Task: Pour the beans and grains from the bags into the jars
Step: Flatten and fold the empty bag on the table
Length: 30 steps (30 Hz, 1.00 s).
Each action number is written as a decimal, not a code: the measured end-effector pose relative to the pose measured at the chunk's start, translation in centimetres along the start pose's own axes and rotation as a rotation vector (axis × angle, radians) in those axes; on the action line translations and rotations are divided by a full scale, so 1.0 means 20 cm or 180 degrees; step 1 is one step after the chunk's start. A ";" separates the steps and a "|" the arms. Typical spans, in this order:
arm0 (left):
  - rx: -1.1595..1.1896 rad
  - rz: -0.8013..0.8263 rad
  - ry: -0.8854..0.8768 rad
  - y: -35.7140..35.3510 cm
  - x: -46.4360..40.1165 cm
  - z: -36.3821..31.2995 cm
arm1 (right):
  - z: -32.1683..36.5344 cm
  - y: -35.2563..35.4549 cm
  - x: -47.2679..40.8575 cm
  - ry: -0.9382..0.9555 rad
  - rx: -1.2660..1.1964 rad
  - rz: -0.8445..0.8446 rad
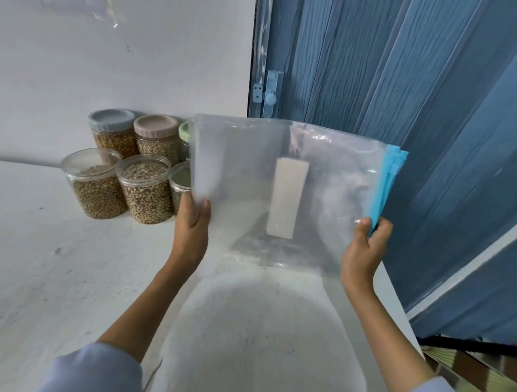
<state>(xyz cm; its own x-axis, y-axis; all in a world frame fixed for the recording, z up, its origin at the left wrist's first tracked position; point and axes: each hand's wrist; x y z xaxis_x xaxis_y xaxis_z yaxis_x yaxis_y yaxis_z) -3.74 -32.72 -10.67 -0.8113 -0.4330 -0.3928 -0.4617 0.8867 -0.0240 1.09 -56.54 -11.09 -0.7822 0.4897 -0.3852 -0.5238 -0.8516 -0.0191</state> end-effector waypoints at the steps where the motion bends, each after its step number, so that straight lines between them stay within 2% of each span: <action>1: -0.0004 -0.0006 -0.0030 0.00 0.00 0.00 | 0.00 0.00 0.00 0.0009 0.0010 -0.0019; 6: -0.0072 -0.0262 -0.0139 0.04 0.00 0.01 | 0.02 0.02 -0.02 0.0110 -0.0199 -0.0082; 11: -0.0108 -0.0057 -0.0179 0.03 -0.02 -0.03 | 0.12 0.03 -0.07 0.0485 -0.0126 0.0151; 16: 0.0096 0.0034 -0.0209 0.03 -0.01 -0.01 | 0.28 0.01 -0.18 0.1186 0.0193 0.0227; 19: 0.0117 -0.0005 -0.0254 0.04 0.00 -0.02 | 0.38 -0.02 -0.26 0.1652 0.0637 0.0254; 23: 0.0158 0.0004 -0.0270 0.04 0.00 -0.02 | 0.39 -0.02 -0.28 0.1958 0.1100 0.0122; 30: 0.0260 0.0025 -0.0147 0.05 -0.01 -0.01 | 0.33 -0.01 -0.29 0.1744 0.0909 0.0045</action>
<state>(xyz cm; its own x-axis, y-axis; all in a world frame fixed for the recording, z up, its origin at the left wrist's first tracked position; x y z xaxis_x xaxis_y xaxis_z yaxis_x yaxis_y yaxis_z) -4.13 -31.81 -10.46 -0.7964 -0.4198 -0.4352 -0.4232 0.9011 -0.0948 3.43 -58.00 -2.71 -0.5424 0.2471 -0.8029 -0.6435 -0.7366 0.2081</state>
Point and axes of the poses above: each hand's wrist, its own x-axis away from the middle knuckle, its own y-axis out of the back of the hand, z = x × y
